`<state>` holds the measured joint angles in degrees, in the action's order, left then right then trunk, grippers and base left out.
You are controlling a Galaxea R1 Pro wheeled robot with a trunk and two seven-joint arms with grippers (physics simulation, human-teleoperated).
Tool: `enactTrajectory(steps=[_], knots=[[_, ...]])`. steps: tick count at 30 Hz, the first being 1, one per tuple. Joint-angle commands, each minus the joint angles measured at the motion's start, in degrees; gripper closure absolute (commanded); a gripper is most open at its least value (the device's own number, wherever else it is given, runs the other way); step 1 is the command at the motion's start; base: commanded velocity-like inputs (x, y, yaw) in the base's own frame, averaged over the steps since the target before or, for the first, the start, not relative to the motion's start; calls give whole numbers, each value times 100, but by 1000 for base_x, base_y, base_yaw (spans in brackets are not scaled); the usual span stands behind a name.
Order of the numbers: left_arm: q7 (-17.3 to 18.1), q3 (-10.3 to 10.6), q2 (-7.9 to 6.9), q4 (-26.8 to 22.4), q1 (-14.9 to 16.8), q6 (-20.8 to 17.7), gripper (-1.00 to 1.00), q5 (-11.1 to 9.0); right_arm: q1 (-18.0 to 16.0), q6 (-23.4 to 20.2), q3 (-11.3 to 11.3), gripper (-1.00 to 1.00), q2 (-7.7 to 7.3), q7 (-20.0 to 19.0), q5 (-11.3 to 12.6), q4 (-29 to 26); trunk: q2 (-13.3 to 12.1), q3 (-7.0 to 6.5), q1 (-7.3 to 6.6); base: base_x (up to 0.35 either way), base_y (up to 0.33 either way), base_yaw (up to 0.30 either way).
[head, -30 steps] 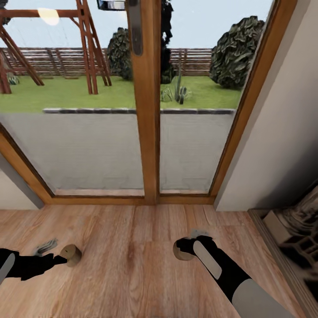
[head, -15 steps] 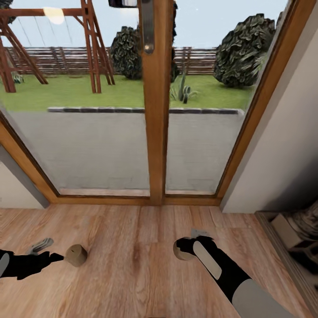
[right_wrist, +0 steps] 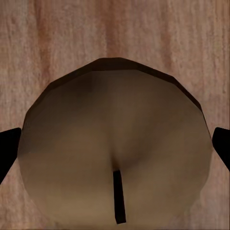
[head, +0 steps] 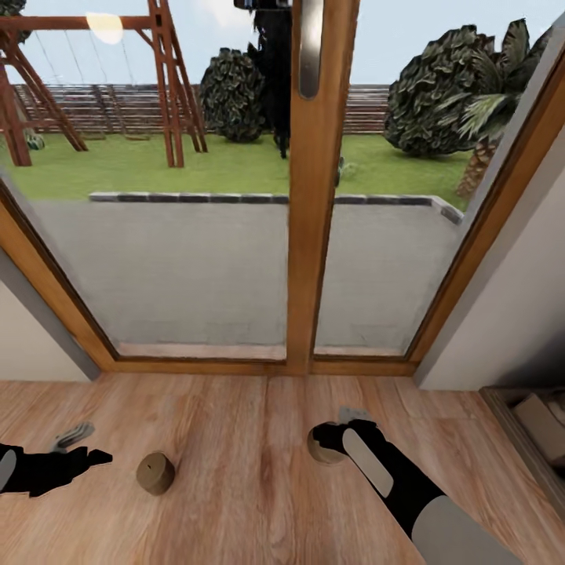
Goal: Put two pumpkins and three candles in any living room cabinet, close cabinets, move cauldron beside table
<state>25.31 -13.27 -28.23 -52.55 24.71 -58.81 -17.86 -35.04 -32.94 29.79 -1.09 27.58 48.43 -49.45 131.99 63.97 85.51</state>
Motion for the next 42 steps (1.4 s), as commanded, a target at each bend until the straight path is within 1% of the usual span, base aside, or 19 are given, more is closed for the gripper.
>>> enactTrajectory(steps=[1,5,6,9,12,16,18,20,21,22,23,25,27,28,29,32,35,36,42], knots=[[-2,7,0,0,0,11,-100,1,-1,-16,2,100,1,6,-12,-3,0,-5,0,296,57,18],[-7,34,16,4,1,106,-100,13,-1,-131,75,100,40,-7,-6,-67,0,-13,0,166,23,7],[-8,40,27,6,1,156,-100,15,0,-318,231,100,134,-11,-9,-180,0,-14,0,55,8,2],[-17,49,75,7,1,252,-100,37,21,-721,510,100,268,-21,18,-707,0,-14,0,24,3,1],[-164,47,125,7,0,288,-100,145,257,-1011,568,100,268,-33,98,-1489,0,-15,0,6,1,0],[-617,42,325,3,1,302,-100,194,470,-1423,565,100,241,-129,586,-2349,0,-15,0,1,0,0],[-769,32,386,1,0,307,-100,201,505,-1515,564,100,162,-238,858,-2665,0,-15,0,0,0,0],[-819,22,405,-1,-1,313,-100,203,518,-1531,563,100,-49,-522,1095,-2903,0,-15,0,0,0,0],[-831,14,410,-1,-1,315,-100,204,521,-1524,560,100,-171,-860,1307,-3002,0,-15,0,0,0,0],[-834,11,411,-1,1,316,-100,204,522,-1522,555,100,-203,-995,1385,-3021,0,-15,0,0,0,0],[-839,2,411,0,1,337,-100,202,523,-1515,489,100,-265,-1459,1610,-3049,0,-15,0,0,0,0],[-841,-6,410,2,3,417,-100,199,523,-1515,320,100,-294,-1929,1763,-3063,0,-15,0,0,0,0],[-840,-13,411,3,1,533,-100,190,523,-1514,-26,100,-310,-2460,1860,-3073,0,-15,0,0,0,0],[-832,-15,412,2,0,585,-100,177,522,-1512,-290,100,-295,-2733,1897,-3083,0,-15,0,0,0,0],[-825,-14,413,1,1,612,-100,168,523,-1507,-426,100,-278,-2848,1910,-3087,0,-15,0,0,0,0],[-811,-8,422,1,4,667,-100,148,525,-1451,-605,100,-188,-2995,1896,-3073,0,-15,0,0,0,0],[-827,4,455,4,4,720,-100,157,525,-1228,-592,100,9,-3018,1886,-3015,0,-15,0,98,0,0],[-830,5,463,6,2,730,-100,164,525,-1160,-572,100,33,-3021,1884,-2981,0,-15,0,231,0,0],[-840,13,476,7,4,729,-100,149,556,-1064,-536,100,-92,-3058,1881,-2866,0,-15,0,101,0,0]])
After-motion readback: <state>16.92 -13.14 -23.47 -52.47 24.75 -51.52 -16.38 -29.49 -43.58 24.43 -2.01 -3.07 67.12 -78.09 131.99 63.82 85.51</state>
